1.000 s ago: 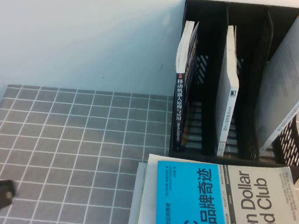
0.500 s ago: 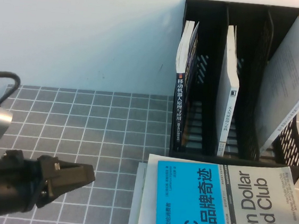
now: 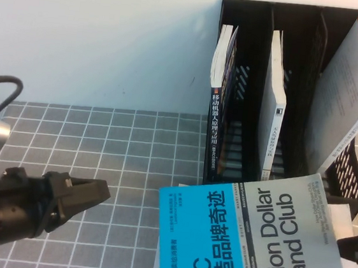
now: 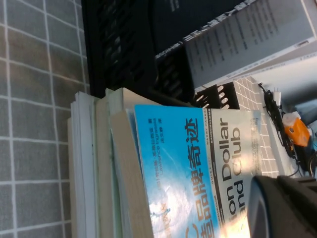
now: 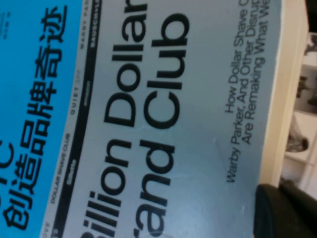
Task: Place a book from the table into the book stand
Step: Push book with right arm
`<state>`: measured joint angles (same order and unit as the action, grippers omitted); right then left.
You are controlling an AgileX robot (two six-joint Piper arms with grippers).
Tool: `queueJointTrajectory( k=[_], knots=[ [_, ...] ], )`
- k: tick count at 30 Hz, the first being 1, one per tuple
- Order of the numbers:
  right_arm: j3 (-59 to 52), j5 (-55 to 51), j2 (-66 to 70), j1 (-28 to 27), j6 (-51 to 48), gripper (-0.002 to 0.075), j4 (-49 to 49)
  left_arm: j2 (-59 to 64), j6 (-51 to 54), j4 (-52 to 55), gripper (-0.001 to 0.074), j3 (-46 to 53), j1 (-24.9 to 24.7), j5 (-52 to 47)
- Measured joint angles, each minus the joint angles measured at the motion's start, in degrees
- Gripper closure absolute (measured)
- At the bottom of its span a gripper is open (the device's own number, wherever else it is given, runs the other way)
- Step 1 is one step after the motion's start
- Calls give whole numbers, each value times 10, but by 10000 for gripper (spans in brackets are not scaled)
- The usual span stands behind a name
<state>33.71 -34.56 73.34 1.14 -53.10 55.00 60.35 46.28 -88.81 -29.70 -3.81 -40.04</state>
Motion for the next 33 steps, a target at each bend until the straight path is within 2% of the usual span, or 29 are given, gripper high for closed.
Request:
queueJointTrajectory(
  k=[7,10,13,17,20,23,28,33],
  knots=[
    [0,30,0,37,-3,729,1,85,40,-49,737,-1,0,-53],
    [0,42,0,41,-3,729,3,130,63,-67,703,-1,0,-96],
    [0,43,3,41,-3,729,4,178,82,-74,589,-4,0,-138],
    [0,44,23,41,-3,729,4,242,100,-77,334,-6,0,-171],
    [1,44,48,41,-4,729,4,276,115,-78,226,-6,0,-189],
    [4,42,73,41,-5,729,3,299,131,-78,191,-6,0,-214],
    [10,33,94,41,-7,729,20,325,157,-81,179,-9,0,-222],
    [12,51,103,70,-11,729,41,355,186,-85,176,-10,0,-195]
  ],
)
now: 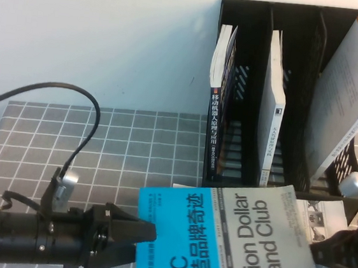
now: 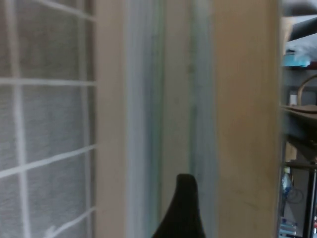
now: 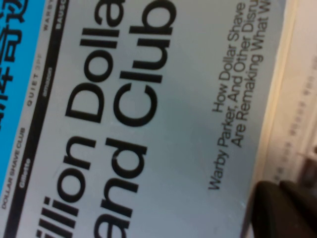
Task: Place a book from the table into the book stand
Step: Push book with right arm, then pick up the book with your left arm
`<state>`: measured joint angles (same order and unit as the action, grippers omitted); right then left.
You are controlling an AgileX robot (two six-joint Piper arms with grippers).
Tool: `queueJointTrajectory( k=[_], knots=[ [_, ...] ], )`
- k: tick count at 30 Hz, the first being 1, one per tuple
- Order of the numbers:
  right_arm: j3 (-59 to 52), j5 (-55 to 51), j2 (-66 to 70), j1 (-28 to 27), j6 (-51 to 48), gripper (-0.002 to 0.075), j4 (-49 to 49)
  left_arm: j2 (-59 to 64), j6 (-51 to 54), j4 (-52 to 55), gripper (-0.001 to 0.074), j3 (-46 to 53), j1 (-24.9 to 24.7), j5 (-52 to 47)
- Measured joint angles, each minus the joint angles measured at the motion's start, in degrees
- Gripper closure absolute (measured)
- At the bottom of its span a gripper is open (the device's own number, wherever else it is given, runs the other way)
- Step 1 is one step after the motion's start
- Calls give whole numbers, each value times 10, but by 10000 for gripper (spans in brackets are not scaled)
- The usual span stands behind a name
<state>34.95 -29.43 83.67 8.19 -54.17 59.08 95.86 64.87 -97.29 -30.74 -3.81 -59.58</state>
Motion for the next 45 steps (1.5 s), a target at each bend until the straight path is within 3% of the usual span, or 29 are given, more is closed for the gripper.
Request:
queueJointTrajectory(
  k=[7,15,24,41,45],
  knots=[
    [0,11,5,48,0,729,33,55,29,-4,176,0,0,-29],
    [0,16,5,55,1,729,38,78,46,-6,179,0,1,-49],
    [0,16,5,55,0,729,38,78,45,-8,337,-1,64,-53],
    [0,20,5,56,-11,729,39,78,63,-9,370,-1,40,-54],
    [0,20,5,56,-12,729,39,78,85,-10,475,-1,40,-59]
  ],
)
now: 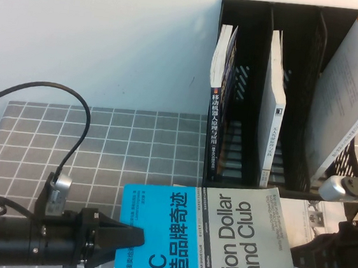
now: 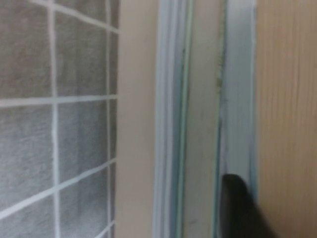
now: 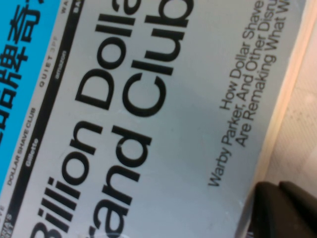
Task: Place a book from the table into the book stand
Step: Pick up the book with your left arm, then place the book on the book shelf
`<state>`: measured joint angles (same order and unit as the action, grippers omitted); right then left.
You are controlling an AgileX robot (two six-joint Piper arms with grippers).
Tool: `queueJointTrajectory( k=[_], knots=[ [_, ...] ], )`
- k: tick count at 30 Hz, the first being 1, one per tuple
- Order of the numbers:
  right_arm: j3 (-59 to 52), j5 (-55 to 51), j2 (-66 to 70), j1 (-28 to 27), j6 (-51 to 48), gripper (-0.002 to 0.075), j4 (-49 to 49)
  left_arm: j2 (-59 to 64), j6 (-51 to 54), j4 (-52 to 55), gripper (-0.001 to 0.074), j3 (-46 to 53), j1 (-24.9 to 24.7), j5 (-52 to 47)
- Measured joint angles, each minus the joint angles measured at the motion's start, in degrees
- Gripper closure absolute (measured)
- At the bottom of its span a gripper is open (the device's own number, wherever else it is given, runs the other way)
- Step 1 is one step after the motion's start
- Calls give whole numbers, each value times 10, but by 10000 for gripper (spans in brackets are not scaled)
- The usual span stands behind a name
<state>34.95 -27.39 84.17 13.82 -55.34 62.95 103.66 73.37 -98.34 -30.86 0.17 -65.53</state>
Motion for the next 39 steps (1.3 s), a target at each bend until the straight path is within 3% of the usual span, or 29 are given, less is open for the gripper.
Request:
queueJointTrajectory(
  k=[2,9,19,28,33,39],
  knots=[
    [0,0,0,0,-7,729,0,0,4,-1,550,0,0,-8],
    [0,1,-1,0,-39,729,-9,-4,-17,-1,548,0,0,-8],
    [-7,-5,-108,4,32,729,-163,-129,-155,37,550,-59,-1,22],
    [-7,-2,-199,4,41,729,-175,-229,-341,189,550,-275,-4,39],
    [-8,-2,-200,4,41,729,-185,-227,-429,305,550,-426,-29,45],
    [-8,-3,-200,4,41,729,-186,-206,-505,365,550,-571,-56,39]
  ],
)
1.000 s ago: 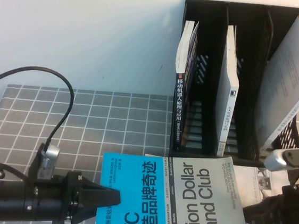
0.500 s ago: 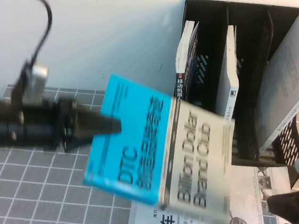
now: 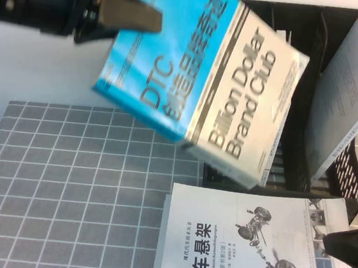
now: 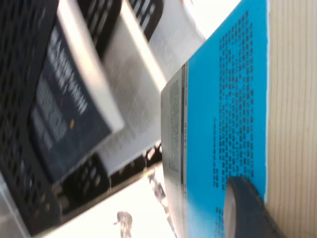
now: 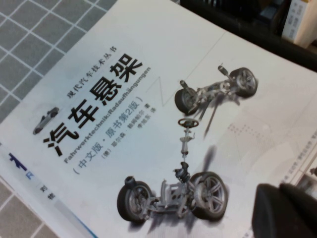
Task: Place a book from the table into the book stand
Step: Place the book on the book shelf
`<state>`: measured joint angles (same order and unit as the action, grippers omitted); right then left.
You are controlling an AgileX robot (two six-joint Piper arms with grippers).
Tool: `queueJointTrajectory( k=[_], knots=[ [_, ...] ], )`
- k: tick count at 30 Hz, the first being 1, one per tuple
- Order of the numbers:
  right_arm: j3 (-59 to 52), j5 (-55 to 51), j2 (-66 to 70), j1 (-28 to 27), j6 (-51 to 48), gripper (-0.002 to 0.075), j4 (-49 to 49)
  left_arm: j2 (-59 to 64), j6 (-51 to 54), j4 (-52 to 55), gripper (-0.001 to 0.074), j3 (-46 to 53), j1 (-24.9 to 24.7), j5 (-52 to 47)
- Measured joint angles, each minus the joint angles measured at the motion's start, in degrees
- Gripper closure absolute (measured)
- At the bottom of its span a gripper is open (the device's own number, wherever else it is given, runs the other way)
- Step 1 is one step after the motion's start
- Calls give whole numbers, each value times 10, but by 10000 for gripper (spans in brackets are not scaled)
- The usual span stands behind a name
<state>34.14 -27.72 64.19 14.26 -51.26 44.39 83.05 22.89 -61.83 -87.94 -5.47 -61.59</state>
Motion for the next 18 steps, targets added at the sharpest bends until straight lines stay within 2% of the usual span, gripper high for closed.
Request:
queueJointTrajectory(
  k=[8,18],
  knots=[
    [0,-7,0,0,1,729,0,26,-61,35,550,-104,-6,1],
    [0,-7,0,2,1,729,3,61,-131,106,550,-115,-6,71]
  ],
)
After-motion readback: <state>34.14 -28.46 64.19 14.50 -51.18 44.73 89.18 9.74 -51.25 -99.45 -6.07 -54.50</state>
